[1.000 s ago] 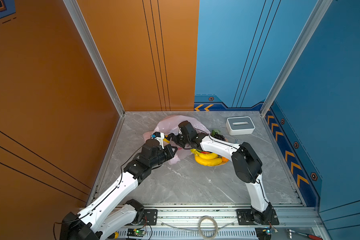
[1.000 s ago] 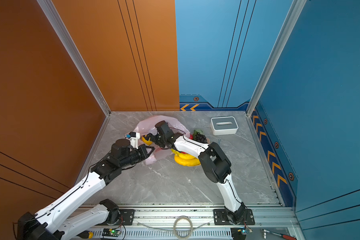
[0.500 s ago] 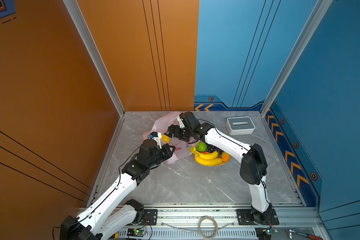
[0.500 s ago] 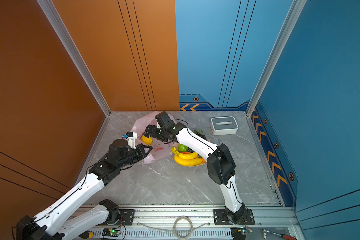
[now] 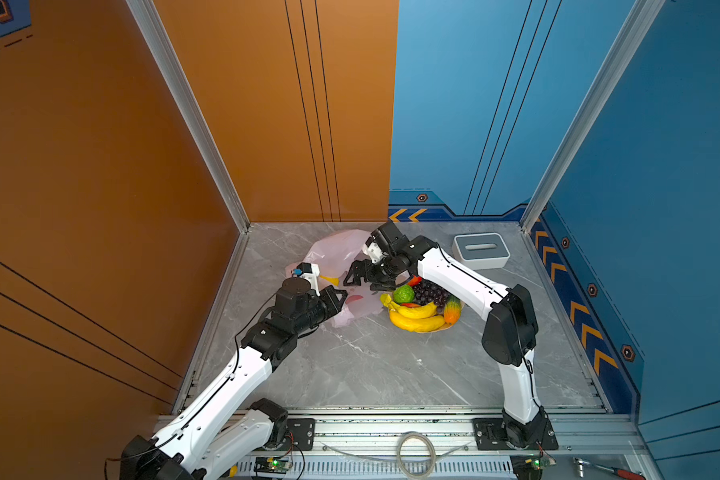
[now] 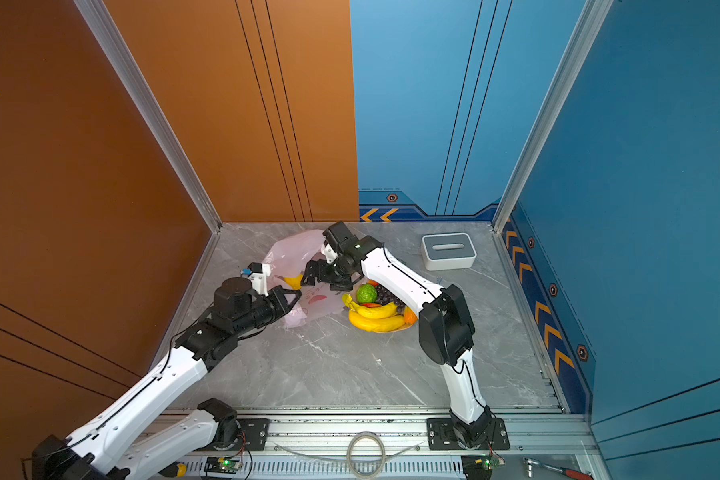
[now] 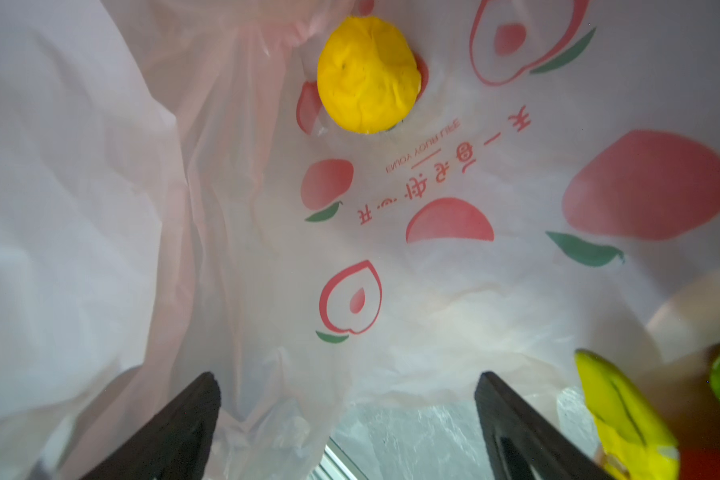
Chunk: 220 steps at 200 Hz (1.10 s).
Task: Place the fruits into the plastic bag
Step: 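Withdraw the right gripper out of the bag toward the fruit plate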
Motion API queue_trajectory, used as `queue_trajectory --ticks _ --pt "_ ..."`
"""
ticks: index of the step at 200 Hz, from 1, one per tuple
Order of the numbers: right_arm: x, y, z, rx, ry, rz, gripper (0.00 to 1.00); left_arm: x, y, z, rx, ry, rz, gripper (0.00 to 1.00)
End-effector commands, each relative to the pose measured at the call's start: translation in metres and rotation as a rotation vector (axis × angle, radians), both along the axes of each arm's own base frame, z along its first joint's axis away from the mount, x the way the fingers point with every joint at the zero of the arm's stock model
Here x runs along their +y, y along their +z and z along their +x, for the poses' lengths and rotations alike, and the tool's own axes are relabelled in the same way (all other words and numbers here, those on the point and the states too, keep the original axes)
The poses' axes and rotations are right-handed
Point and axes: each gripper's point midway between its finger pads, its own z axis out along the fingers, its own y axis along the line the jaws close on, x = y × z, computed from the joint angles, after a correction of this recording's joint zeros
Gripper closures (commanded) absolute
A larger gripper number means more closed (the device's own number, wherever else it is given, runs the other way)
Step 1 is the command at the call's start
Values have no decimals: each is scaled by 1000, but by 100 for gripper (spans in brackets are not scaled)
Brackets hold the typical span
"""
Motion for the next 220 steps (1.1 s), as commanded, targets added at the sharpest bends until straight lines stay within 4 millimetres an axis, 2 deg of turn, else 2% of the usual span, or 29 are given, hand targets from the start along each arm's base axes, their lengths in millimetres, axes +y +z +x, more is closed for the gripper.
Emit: queue_trajectory --ticks 1,66,118,138,159,162,200,220 --pt "-8 27 -31 15 111 8 6 0 1 -2 1 -16 0 100" --pt "-34 50 -75 10 219 -28 5 -1 2 1 -3 -17 5 100" --pt "-51 83 -103 -37 260 13 5 -1 5 2 -7 -18 2 100" --pt "-64 95 -107 -103 250 -3 5 0 5 2 -6 -18 2 100" --pt "-87 109 -103 -218 208 -63 5 1 6 1 -6 -19 3 100" --pt "-92 102 -104 -215 203 -87 5 1 6 1 -6 -18 2 100" --pt "-136 103 -95 -399 135 -270 5 2 6 1 -3 -19 -2 100" --pt "-151 97 -93 -484 139 -384 5 3 7 1 -5 -19 -8 100"
